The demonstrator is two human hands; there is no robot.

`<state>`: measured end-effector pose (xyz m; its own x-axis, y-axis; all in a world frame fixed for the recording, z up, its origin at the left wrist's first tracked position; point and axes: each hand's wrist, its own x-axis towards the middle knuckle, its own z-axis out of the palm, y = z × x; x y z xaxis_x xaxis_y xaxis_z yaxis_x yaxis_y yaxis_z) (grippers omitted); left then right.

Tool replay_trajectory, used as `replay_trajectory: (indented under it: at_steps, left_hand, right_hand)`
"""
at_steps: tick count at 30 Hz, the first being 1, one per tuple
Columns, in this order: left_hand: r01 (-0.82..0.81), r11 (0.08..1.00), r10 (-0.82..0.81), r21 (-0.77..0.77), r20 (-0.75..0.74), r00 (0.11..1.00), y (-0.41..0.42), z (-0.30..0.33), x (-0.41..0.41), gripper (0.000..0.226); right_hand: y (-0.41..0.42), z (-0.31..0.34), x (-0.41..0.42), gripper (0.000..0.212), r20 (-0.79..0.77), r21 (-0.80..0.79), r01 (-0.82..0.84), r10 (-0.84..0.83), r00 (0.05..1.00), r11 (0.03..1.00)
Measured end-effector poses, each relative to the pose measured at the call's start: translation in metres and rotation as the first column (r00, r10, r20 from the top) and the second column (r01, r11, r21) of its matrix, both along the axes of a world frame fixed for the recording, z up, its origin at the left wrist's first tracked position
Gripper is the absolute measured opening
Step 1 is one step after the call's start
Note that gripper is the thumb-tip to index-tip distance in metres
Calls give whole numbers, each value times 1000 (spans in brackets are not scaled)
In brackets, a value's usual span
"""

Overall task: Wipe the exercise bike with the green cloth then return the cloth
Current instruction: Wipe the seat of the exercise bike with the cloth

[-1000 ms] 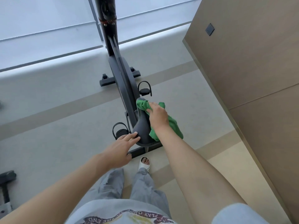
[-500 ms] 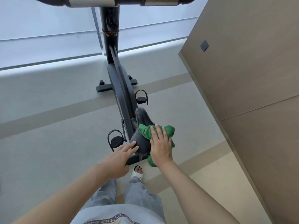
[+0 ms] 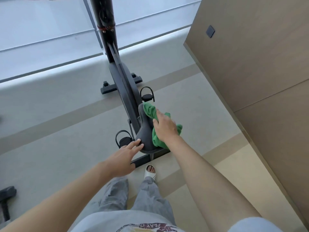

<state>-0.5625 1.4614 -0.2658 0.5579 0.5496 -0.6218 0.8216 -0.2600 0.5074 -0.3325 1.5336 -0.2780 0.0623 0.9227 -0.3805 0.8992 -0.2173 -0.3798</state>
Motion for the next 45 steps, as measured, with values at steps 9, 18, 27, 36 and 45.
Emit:
replay_trajectory:
  at_steps: [9,18,27,36,45]
  left_hand:
    - [-49,999,49,-8,51,998,-4,-2,-2,91]
    - [-56,998,58,-38,61,996,-2,-1,-2,94]
    - [-9,1000,10,-26,10,1000,2,4,-1,92]
    - [-20,999,21,-26,34,999,1,7,-3,94]
    - [-47,999,48,-21,50,998,-3,-4,-4,94]
  right_hand:
    - [-80,15,2,46,-53,178,-45,55,997,983]
    - [18,9,-34,50,-100,219,-94,119,988,971]
    - [80,6,-51,50,-100,98,-180,189,977,979]
    - [-86,7,-22,79,253,0,-327,317,914,945]
    - [-16,-14,-51,66,285,21,-228,213,935,973]
